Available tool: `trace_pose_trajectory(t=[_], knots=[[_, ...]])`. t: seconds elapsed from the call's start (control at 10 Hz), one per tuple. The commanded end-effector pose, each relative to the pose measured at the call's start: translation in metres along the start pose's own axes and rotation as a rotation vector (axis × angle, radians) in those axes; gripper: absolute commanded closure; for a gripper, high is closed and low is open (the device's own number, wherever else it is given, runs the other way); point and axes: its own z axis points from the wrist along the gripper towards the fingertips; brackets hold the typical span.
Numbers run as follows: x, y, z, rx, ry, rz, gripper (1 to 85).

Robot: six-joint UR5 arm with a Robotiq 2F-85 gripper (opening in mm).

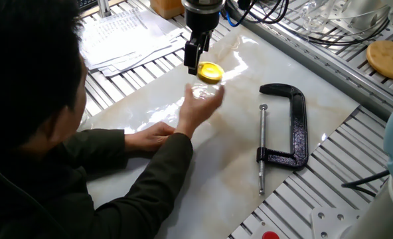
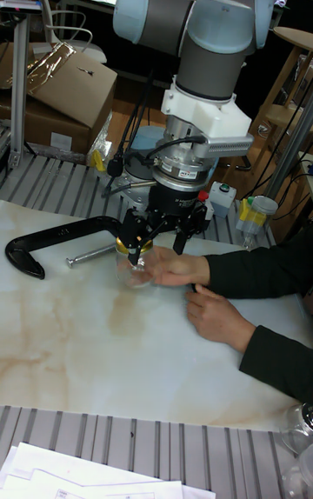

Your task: Unscrew the lid from the jar

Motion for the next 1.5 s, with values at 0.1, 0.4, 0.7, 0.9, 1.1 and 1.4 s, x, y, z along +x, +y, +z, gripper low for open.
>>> trace_pose_trajectory(t=[0.1,0.4,0.7,0.9,1.1,1.4], knots=[[-0.001,-0.001,0.001,-0.01,-0.015,-0.011,0.7],[0.005,0.0,-0.001,-0.022,-0.022,-0.015,0.7],[0.016,-0.002,0.003,-0.033,-0.036,-0.032,0.7],[0.027,-0.002,0.005,-0.046,-0.048,-0.043,0.7],[0.033,-0.002,0.01,-0.056,-0.056,-0.047,0.7],[0.028,0.0,0.017,-0.06,-0.059,-0.047,0.7]])
